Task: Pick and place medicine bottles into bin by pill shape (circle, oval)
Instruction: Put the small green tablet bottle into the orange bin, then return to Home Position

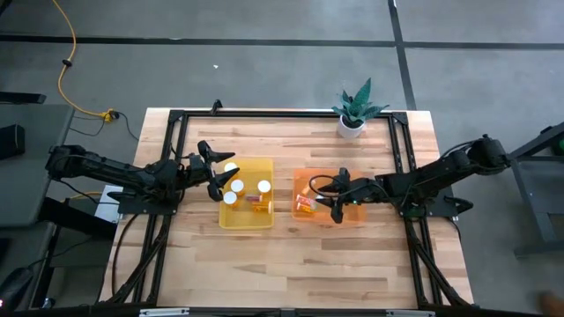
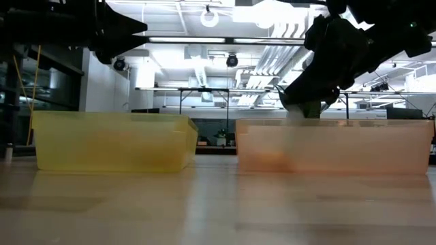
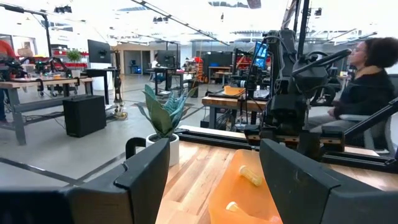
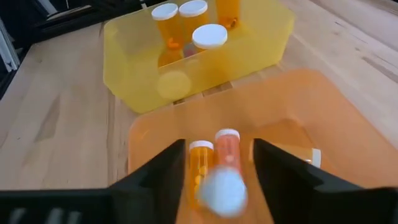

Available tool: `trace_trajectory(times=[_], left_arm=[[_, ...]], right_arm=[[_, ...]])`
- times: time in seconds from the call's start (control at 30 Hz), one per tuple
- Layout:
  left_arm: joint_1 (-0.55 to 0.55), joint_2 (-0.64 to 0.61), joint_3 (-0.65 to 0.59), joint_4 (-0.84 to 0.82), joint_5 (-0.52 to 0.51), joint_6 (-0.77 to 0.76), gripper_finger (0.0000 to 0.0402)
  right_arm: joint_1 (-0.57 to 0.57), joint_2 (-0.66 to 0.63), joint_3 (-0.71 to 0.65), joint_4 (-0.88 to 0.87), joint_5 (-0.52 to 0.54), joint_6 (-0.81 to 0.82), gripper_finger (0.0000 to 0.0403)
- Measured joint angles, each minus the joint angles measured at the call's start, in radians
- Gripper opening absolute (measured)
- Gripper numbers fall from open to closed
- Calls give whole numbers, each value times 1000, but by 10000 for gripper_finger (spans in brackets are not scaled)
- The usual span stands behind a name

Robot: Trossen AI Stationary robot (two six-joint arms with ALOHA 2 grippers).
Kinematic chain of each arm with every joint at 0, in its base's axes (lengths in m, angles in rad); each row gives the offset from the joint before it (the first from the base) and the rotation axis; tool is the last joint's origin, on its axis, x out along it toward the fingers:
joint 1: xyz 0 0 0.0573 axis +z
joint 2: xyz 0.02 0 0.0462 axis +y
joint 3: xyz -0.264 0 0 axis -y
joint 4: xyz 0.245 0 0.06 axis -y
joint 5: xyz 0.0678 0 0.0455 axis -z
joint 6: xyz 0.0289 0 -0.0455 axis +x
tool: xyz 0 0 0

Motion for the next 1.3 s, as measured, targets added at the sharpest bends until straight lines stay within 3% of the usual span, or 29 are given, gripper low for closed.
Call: trace_trajectory(times=[0.27,0.6,0.7,0.83,1.0,1.17,1.3], left_arm=[[0,0,0,0,0,0,237],[0,0,3,-4,-39,1,237],[1,-29,29,-93,-17,8,236],[29,-117,121,-381,64,8,226],[108,-231,223,-621,92,42,174],[204,-331,241,-658,232,45,80],[253,-373,220,-665,247,-4,9]], right_arm=[[0,-47,0,-6,-22,-46,263],[0,-300,0,81,-32,-292,272],[0,-350,0,140,-24,-368,272],[0,-365,0,178,-24,-414,272],[0,-349,0,160,-24,-409,272],[0,-333,0,162,-20,-411,272],[0,-333,0,169,-16,-410,272]])
